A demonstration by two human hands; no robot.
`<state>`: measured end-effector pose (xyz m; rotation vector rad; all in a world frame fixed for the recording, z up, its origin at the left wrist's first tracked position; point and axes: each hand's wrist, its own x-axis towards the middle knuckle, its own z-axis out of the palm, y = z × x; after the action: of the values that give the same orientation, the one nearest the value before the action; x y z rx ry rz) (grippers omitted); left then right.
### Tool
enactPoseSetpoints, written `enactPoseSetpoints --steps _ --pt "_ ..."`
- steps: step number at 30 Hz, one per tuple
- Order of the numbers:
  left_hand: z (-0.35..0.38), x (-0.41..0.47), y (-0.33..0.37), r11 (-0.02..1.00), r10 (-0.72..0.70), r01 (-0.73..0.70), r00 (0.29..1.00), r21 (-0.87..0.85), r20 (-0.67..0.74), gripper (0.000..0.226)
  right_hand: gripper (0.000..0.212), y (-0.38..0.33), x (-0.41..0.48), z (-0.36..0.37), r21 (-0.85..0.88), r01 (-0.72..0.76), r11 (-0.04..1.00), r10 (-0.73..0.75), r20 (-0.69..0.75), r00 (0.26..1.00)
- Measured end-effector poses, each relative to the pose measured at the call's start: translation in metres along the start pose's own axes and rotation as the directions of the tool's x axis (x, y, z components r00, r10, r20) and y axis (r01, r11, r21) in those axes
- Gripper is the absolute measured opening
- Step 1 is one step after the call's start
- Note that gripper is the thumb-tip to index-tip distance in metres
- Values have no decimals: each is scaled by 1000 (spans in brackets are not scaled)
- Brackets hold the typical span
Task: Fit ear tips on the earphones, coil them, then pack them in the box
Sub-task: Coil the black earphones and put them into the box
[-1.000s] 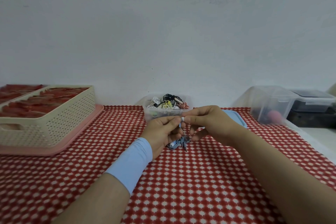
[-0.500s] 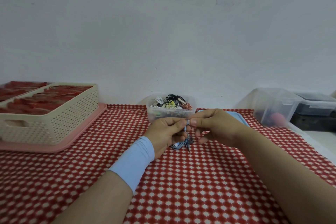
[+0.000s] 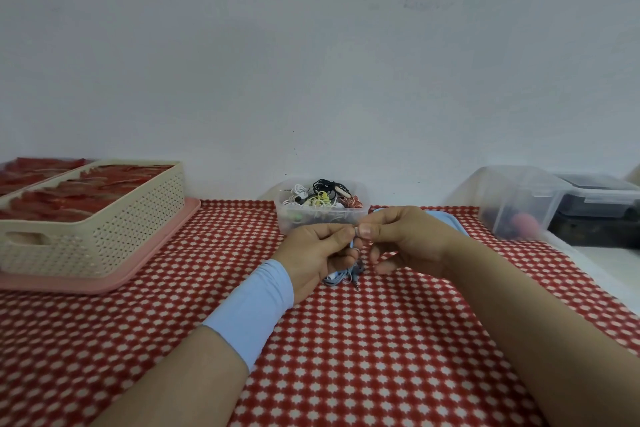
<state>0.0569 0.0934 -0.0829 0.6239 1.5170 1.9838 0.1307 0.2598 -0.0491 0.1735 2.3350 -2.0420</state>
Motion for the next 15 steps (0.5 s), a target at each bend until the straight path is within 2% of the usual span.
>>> enactPoseSetpoints --steps 4,7,11,15 --pt "0 0 -2 998 -10 13 998 56 -63 14 9 4 0 4 -68 22 997 -27 -80 996" --pt "3 1 -2 999 -25 28 994 21 -108 16 9 6 1 9 -107 118 987 -134 -161 978" --pt "1 0 0 998 -61 58 993 -30 -103 16 9 0 -2 5 -247 187 951 -223 -122 967" --pt "2 -1 0 998 -57 58 994 3 -95 15 10 0 -1 2 -312 199 929 -257 -157 953"
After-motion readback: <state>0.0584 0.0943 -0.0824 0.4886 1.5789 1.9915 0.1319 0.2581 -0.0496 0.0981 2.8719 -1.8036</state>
